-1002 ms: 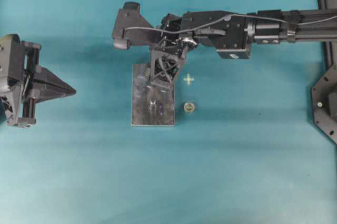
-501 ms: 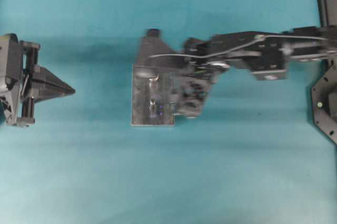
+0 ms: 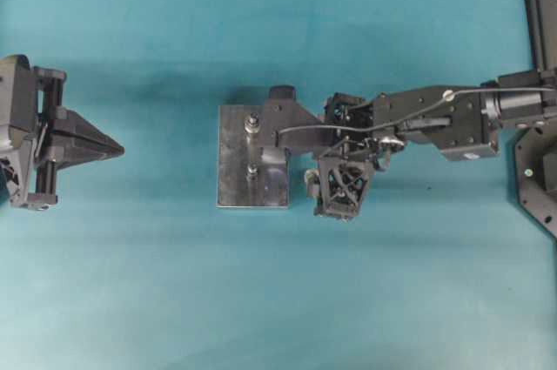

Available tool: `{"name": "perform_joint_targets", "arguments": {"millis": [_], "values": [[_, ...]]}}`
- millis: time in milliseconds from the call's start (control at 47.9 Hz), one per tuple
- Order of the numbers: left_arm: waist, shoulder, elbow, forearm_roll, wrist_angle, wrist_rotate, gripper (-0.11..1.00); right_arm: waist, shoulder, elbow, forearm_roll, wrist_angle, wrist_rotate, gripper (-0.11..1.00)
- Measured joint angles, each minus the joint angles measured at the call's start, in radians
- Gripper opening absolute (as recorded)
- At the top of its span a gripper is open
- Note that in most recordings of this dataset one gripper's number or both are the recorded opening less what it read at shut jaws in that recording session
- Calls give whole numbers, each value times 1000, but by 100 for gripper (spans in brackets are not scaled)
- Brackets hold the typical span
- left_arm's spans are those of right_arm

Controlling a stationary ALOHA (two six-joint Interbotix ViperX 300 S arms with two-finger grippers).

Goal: Insert the washer onto the shaft.
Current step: 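Close the right gripper on the second washer and lift it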

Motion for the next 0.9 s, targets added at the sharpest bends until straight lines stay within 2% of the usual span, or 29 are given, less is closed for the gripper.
{"name": "perform_joint_targets", "arguments": {"millis": [647,898], "values": [[2,0,0,0,-2,-2,0,6,92,2,-18,-52,2,69],[0,0,0,0,0,-2,0,5,101,2,-18,-52,2,64]]}}
